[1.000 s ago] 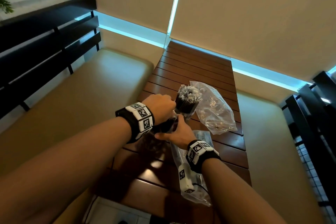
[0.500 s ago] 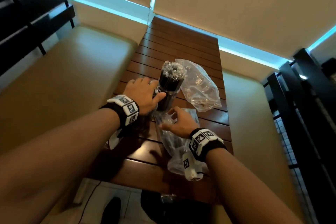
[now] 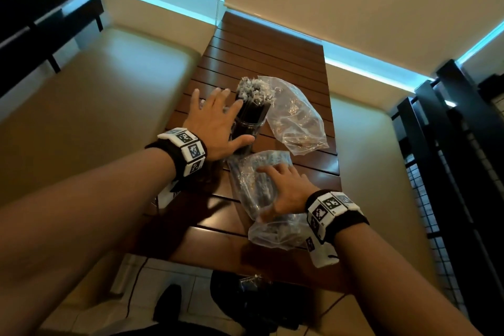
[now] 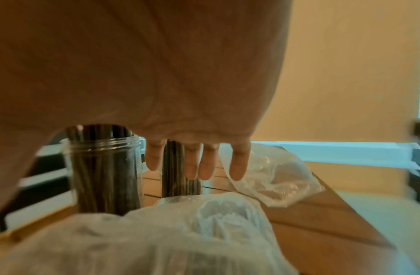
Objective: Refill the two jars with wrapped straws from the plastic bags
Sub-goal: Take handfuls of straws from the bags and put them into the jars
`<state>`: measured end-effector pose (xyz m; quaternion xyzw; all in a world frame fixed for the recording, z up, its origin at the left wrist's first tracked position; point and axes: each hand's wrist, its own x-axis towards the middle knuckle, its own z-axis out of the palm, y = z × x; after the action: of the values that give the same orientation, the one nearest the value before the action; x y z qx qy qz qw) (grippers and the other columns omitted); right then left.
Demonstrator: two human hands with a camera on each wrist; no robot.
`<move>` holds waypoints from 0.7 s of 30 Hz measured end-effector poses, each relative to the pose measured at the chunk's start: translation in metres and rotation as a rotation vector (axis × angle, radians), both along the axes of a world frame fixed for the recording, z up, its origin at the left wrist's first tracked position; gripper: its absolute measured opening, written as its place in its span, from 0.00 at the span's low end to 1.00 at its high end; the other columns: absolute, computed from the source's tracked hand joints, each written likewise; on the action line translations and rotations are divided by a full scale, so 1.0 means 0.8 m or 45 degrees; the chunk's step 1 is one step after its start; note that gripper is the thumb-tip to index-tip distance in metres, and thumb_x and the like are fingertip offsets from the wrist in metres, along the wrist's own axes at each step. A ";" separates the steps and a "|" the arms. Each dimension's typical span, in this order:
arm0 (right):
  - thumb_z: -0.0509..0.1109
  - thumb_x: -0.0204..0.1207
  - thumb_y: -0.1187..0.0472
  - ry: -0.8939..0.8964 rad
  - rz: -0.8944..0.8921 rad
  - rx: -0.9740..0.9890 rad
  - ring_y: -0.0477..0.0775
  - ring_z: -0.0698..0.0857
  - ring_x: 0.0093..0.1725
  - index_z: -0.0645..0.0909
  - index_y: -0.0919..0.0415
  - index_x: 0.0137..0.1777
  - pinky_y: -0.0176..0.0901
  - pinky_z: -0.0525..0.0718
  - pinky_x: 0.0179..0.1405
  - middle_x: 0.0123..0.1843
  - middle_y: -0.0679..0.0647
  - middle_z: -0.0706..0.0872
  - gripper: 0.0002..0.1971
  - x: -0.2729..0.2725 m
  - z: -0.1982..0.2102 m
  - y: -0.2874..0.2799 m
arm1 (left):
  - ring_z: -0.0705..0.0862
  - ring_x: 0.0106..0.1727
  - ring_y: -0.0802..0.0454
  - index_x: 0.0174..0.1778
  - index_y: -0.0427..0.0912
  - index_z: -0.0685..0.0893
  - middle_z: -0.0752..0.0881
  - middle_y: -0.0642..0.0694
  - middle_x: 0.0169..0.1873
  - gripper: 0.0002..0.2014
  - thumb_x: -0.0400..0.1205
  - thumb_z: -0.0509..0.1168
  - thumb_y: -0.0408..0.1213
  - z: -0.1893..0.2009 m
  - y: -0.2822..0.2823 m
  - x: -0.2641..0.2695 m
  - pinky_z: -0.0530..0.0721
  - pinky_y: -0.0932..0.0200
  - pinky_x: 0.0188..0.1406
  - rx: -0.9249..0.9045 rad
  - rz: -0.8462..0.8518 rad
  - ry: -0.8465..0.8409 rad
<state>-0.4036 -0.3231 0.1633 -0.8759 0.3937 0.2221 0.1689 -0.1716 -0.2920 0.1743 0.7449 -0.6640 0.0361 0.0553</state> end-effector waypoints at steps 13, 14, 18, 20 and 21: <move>0.69 0.70 0.70 -0.501 -0.164 -0.148 0.55 0.82 0.46 0.75 0.55 0.50 0.51 0.84 0.45 0.47 0.51 0.83 0.12 -0.024 0.003 -0.015 | 0.86 0.48 0.43 0.57 0.48 0.80 0.83 0.47 0.52 0.37 0.67 0.61 0.78 -0.024 0.046 -0.129 0.80 0.51 0.42 0.501 -0.393 0.083; 0.69 0.70 0.69 -0.627 -0.188 -0.176 0.54 0.81 0.43 0.74 0.54 0.46 0.48 0.81 0.41 0.44 0.50 0.81 0.11 -0.025 0.008 -0.018 | 0.86 0.53 0.42 0.60 0.48 0.78 0.83 0.47 0.56 0.32 0.73 0.63 0.71 -0.029 0.044 -0.136 0.79 0.50 0.44 0.447 -0.352 0.151; 0.73 0.68 0.53 -0.744 0.097 -0.768 0.50 0.72 0.43 0.75 0.51 0.37 0.43 0.72 0.40 0.41 0.47 0.76 0.08 -0.039 0.032 -0.017 | 0.86 0.51 0.40 0.44 0.50 0.78 0.87 0.45 0.51 0.09 0.83 0.58 0.50 -0.015 0.034 -0.148 0.75 0.53 0.41 0.206 -0.130 0.405; 0.69 0.72 0.47 -0.583 0.205 -0.818 0.50 0.75 0.42 0.79 0.51 0.34 0.44 0.76 0.39 0.40 0.48 0.79 0.11 -0.040 0.039 -0.012 | 0.86 0.51 0.39 0.47 0.47 0.82 0.87 0.44 0.50 0.11 0.83 0.58 0.48 -0.011 0.029 -0.149 0.75 0.54 0.41 0.156 -0.028 0.484; 0.67 0.75 0.46 -0.455 0.199 -0.735 0.52 0.79 0.42 0.81 0.52 0.34 0.46 0.80 0.38 0.41 0.49 0.81 0.13 -0.039 0.040 -0.010 | 0.86 0.52 0.39 0.50 0.46 0.83 0.87 0.44 0.50 0.11 0.83 0.59 0.48 -0.011 0.027 -0.151 0.75 0.54 0.42 0.155 -0.018 0.505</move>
<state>-0.4348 -0.3308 0.1954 -0.9400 0.3364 -0.0429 -0.0369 -0.2925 -0.2706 0.1657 0.7346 -0.6463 -0.1519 0.1401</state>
